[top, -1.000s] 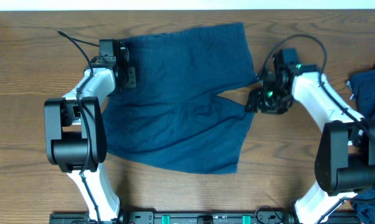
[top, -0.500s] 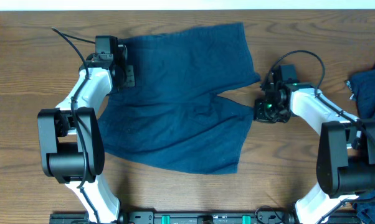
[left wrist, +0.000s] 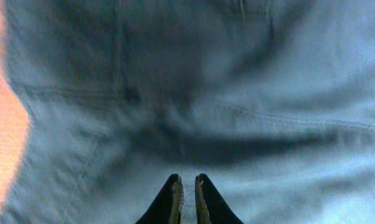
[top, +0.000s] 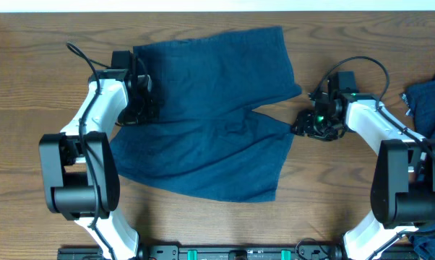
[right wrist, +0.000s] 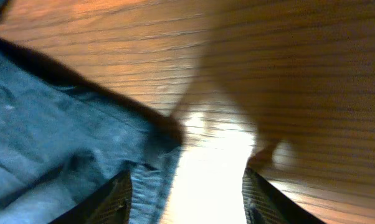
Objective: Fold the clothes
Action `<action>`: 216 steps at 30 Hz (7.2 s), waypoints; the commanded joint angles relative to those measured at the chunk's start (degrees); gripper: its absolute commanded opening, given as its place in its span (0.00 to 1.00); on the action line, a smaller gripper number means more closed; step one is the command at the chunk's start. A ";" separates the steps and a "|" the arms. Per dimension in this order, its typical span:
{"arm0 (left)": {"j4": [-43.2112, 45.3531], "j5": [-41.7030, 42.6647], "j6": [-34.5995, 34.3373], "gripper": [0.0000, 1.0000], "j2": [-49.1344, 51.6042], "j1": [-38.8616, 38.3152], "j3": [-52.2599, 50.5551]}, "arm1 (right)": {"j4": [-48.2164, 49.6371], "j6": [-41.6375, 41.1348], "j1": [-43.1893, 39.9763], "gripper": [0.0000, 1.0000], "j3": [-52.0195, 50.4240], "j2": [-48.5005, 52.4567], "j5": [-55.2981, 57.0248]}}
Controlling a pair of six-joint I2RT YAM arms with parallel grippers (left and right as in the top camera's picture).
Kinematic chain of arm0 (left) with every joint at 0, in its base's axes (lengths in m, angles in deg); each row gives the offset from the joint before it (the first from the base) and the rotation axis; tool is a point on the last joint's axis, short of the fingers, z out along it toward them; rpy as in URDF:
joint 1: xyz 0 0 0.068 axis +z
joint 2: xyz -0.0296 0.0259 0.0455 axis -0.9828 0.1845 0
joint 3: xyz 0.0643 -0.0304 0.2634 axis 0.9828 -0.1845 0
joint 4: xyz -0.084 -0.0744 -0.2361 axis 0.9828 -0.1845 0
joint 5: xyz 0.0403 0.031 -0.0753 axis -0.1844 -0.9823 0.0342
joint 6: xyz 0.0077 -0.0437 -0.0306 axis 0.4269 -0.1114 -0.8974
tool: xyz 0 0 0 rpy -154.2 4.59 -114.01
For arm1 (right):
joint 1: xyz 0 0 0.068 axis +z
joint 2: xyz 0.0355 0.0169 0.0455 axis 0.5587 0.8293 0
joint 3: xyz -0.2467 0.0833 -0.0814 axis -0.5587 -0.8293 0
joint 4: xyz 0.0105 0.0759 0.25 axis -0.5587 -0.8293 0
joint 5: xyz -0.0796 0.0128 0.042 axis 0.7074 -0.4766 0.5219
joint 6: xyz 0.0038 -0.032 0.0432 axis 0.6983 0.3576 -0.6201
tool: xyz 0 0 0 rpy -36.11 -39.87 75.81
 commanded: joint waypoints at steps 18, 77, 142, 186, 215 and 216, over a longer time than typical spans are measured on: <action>-2.91 3.08 -2.60 0.12 -0.92 -0.04 -8.61 | 8.72 -6.25 3.74 0.01 -3.02 -0.04 -0.96; -1.38 3.13 -2.60 0.41 -1.09 -0.04 -8.61 | -33.35 -6.14 7.02 0.46 -4.44 -3.23 20.57; 4.94 0.35 -20.22 0.55 -19.98 2.86 -35.56 | -13.62 -1.44 -15.72 0.54 -0.04 -15.54 -1.09; 8.11 -6.40 -32.13 0.45 -19.78 2.84 -35.76 | -18.73 -3.89 -10.67 0.57 -24.02 -19.30 -4.68; 5.99 -6.43 -29.35 0.52 -19.78 2.86 -35.76 | -16.20 -10.36 -8.63 0.01 -24.79 -24.13 -3.43; 6.23 -6.43 -29.38 0.52 -19.78 2.86 -35.78 | -16.20 -10.36 -8.63 0.01 -24.65 -24.57 -3.43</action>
